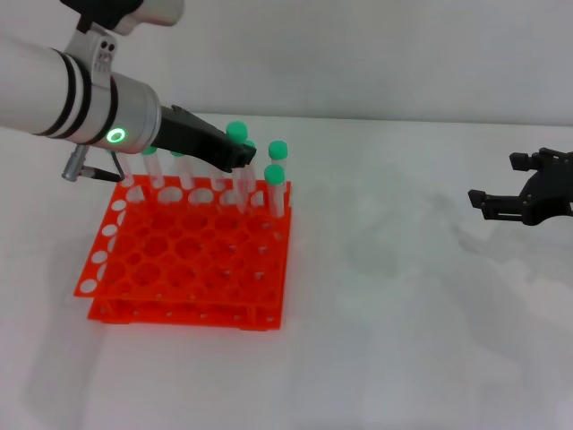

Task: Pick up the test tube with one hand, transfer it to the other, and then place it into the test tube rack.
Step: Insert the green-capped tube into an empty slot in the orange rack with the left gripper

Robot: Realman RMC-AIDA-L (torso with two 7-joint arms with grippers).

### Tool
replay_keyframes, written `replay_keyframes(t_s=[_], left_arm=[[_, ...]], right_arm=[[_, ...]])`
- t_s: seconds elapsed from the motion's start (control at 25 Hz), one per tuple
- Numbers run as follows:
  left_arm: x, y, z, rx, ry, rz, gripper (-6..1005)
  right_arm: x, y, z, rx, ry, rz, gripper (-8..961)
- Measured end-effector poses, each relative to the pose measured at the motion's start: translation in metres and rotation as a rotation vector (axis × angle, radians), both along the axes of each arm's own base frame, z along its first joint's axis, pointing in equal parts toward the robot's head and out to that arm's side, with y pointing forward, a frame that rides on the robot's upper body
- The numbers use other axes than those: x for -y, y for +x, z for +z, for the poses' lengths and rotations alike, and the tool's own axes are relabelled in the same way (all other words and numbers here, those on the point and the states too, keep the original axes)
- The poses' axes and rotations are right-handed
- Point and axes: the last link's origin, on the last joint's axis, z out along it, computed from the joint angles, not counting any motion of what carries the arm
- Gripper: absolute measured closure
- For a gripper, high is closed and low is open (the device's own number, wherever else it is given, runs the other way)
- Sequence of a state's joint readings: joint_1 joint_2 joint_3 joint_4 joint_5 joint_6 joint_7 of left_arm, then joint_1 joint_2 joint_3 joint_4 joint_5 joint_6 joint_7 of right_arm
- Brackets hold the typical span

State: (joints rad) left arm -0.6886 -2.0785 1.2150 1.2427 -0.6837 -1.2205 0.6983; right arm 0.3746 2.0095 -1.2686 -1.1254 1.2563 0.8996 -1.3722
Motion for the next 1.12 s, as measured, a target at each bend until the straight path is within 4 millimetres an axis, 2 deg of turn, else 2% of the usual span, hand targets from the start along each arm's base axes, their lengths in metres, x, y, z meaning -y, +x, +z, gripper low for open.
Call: replay_keyframes(t_s=[0.44,0.72,1.12], left_arm=[[-0.002,-0.005,-0.011,-0.002,-0.028,0.008,784],[0.001,-0.012,-0.021,-0.013,-0.058,0.026,731],[0.004,-0.013,-0.021,0.023,-0.061,0.034,656]], right_arm=[[0.0,0.002,-0.001,0.0,0.0,-0.007,85],[-0.001,0.002,0.0,0.0,0.003,-0.009,85],[-0.001,0.003,0.001,-0.001,0.005,-0.011,85]])
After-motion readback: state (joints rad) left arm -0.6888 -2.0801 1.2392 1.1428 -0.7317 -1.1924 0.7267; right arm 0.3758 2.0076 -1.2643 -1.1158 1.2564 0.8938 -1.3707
